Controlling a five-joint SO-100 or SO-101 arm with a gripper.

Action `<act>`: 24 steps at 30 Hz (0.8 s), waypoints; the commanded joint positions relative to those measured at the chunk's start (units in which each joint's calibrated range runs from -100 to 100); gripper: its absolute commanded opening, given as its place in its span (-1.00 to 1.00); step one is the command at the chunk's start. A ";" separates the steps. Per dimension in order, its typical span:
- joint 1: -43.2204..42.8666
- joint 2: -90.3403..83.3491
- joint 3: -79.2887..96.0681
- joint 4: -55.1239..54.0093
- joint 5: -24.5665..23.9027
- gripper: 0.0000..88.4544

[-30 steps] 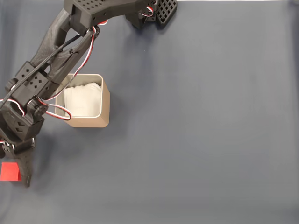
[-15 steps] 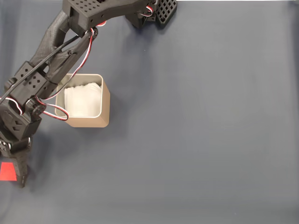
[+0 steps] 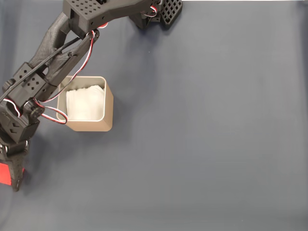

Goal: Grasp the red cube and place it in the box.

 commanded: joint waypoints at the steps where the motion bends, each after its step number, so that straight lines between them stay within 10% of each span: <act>1: 0.62 -0.99 -3.14 -0.44 -0.68 -0.21; 24: 0.27 -3.50 -0.59 -0.27 -0.49 -0.39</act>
